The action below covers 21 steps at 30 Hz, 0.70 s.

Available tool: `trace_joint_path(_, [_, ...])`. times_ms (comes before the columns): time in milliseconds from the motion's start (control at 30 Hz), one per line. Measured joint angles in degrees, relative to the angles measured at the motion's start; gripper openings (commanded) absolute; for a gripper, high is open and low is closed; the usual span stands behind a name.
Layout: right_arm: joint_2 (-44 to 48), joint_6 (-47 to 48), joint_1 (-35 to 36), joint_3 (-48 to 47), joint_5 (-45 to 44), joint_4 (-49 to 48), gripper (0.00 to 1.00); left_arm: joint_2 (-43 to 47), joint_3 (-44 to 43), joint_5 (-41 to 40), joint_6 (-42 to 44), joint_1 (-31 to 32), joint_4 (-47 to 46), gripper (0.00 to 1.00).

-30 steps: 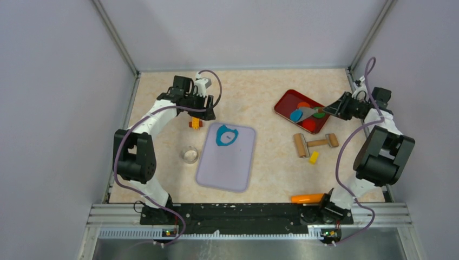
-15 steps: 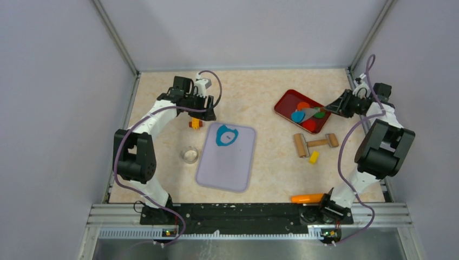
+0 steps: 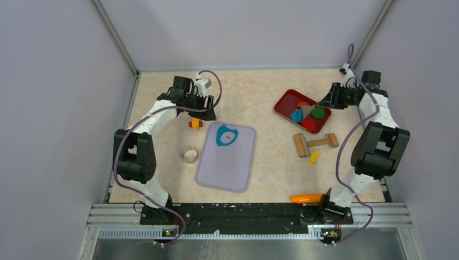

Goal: Roll out the dumpling wrappers from the dough

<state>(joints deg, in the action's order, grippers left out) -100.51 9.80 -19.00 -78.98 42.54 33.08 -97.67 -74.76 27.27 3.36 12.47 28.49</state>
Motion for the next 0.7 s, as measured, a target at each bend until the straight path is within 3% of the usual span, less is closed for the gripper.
trace_joint_path(700, [8.2,9.4,2.8,-4.6,-6.9,10.5,0.00,0.0,0.0,0.4,-0.7,0.0,-1.2,0.68])
